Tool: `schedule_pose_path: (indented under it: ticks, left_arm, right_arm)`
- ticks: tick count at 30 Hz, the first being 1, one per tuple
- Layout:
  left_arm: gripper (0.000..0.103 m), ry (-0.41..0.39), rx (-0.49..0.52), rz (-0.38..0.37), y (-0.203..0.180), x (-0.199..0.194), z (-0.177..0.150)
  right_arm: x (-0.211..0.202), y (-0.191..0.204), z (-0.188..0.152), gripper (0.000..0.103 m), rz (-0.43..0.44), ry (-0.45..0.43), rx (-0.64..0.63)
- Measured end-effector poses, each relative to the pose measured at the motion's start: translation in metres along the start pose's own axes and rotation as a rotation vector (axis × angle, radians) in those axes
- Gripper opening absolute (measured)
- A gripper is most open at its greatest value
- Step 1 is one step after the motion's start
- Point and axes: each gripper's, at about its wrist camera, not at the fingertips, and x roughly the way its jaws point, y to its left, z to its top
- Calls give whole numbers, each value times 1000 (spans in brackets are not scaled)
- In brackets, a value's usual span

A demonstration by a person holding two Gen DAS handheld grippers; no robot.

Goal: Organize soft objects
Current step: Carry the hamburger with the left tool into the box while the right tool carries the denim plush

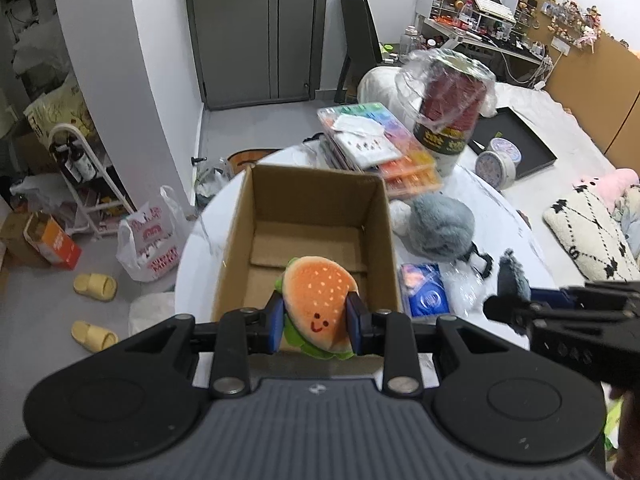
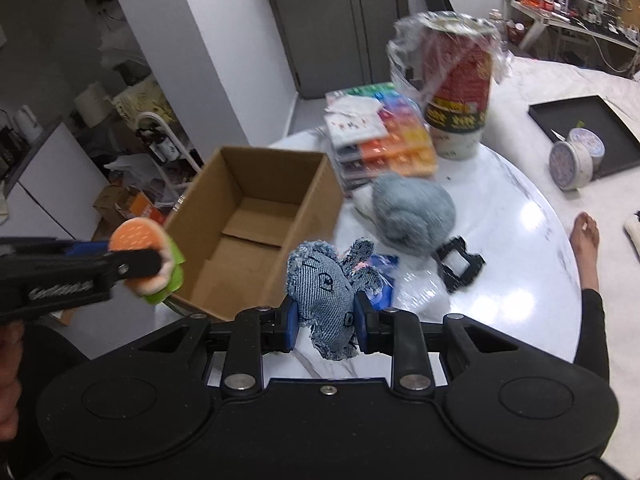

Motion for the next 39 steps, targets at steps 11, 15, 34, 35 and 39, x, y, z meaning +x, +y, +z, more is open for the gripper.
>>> schedule_pose_path:
  ticks: [11, 15, 34, 35, 39]
  left_arm:
    - [30, 21, 6, 36, 14, 35, 38]
    - [30, 43, 1, 45, 18, 53, 48]
    - [32, 138, 19, 70, 18, 128, 73]
    - [33, 139, 17, 67, 18, 130, 73]
    - [35, 137, 11, 61, 18, 134, 74]
  right_arm:
    - [15, 15, 24, 27, 52, -13, -7]
    - [23, 20, 32, 27, 73, -15, 4]
    - [79, 19, 54, 27, 126, 47, 52]
    - [80, 18, 54, 27, 126, 49, 57]
    - [87, 14, 54, 27, 122, 57, 73]
